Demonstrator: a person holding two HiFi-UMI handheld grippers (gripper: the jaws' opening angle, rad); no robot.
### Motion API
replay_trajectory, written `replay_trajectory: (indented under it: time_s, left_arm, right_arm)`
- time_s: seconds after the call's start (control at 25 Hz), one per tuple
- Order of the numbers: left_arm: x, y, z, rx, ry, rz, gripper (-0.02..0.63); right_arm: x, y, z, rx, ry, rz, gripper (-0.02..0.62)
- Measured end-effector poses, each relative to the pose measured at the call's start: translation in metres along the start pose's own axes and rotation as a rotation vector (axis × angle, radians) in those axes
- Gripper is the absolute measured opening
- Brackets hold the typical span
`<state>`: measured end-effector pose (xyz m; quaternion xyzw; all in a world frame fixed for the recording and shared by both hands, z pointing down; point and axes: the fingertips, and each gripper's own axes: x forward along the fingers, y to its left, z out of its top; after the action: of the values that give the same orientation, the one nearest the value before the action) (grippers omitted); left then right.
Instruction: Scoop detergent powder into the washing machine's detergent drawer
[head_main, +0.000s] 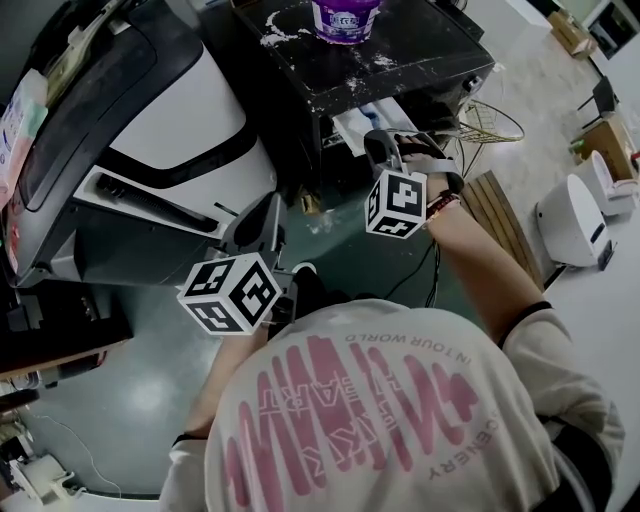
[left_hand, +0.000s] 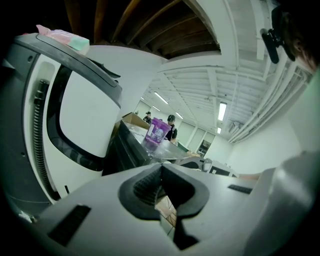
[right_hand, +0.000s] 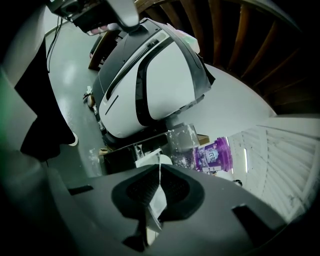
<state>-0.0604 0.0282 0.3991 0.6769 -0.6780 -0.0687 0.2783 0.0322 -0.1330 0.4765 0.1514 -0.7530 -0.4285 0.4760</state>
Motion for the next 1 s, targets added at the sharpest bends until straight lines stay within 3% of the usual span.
replay_trajectory:
  time_s: [0.4, 0.52, 0.6, 0.8, 1.0]
  left_arm:
    - [-0.007, -0.007, 0.005, 0.004, -0.025, 0.003, 0.003]
    - [-0.008, -0.01, 0.006, 0.008, -0.028, -0.003, 0.003]
    - [-0.009, -0.011, 0.005, 0.006, -0.031, -0.006, 0.003]
    - [-0.012, -0.01, 0.005, 0.007, -0.032, -0.006, 0.003]
    - [-0.014, -0.009, 0.006, 0.008, -0.029, -0.007, 0.003]
  right_arm:
    - [-0.013, -0.014, 0.001, -0.018, -0.007, -0.044, 0.005]
    - [-0.016, -0.019, 0.0, 0.058, -0.016, -0.043, 0.006]
    - [-0.016, -0.018, -0.004, 0.238, -0.027, 0.006, 0.006]
    - [-0.014, -0.009, -0.02, 0.83, -0.049, 0.16, 0.006]
    - [-0.014, -0.007, -0.026, 1.258, -0.102, 0.223, 0.006]
